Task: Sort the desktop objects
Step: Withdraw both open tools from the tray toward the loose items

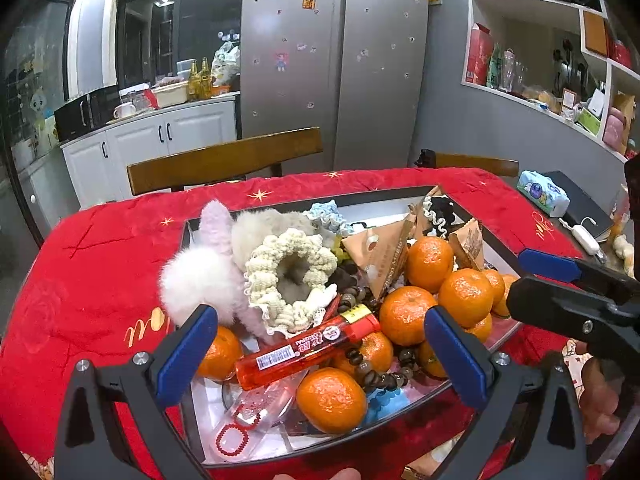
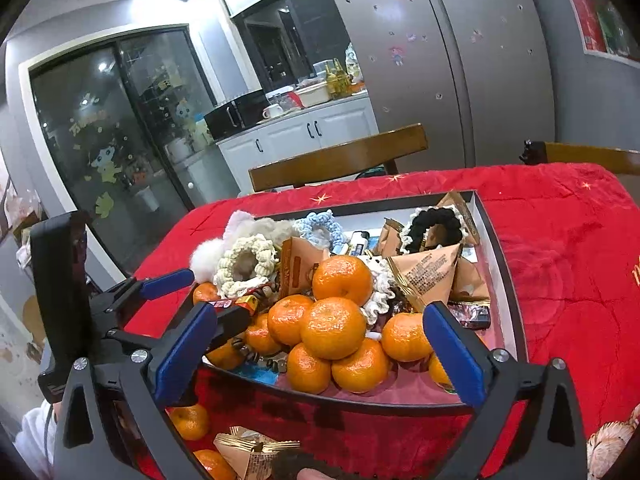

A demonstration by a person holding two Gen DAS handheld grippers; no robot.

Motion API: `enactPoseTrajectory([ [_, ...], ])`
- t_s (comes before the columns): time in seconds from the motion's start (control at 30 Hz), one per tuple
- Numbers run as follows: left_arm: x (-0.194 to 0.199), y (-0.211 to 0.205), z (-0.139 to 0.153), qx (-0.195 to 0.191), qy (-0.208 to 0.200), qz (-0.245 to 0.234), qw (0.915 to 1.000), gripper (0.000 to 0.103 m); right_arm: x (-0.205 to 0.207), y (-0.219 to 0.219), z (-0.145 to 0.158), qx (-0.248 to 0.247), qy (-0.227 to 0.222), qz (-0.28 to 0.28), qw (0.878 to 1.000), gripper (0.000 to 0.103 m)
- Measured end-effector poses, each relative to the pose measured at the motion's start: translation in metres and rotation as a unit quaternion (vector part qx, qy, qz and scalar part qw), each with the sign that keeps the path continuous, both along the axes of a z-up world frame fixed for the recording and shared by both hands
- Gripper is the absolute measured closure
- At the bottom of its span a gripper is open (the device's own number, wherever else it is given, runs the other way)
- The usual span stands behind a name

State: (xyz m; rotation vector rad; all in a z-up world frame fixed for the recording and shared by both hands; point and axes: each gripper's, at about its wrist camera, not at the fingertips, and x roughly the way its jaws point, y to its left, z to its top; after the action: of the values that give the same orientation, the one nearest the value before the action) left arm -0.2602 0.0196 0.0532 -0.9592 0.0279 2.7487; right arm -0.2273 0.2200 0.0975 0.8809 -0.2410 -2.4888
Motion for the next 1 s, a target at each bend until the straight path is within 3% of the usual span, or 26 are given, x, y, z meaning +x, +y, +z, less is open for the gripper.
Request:
enactPoseTrajectory([
  [0.4,0.011,-0.005,0.014,0.014,0.011,-0.002,0.9998,0.000,0.008,0.009,0.010,-0.012,0.006,-0.015,1.000,0.000],
  [0.77,0.058,0.006,0.051,0.006,0.054,-0.020,0.9983,0.000,0.039,0.003,0.033,-0.017,0.032,-0.015,0.999,0.000],
  [1.0,0.083,0.009,0.068,0.013,0.059,-0.026,0.9978,0.000,0.071,0.007,0.053,-0.009,0.058,-0.022,0.998,0.000],
])
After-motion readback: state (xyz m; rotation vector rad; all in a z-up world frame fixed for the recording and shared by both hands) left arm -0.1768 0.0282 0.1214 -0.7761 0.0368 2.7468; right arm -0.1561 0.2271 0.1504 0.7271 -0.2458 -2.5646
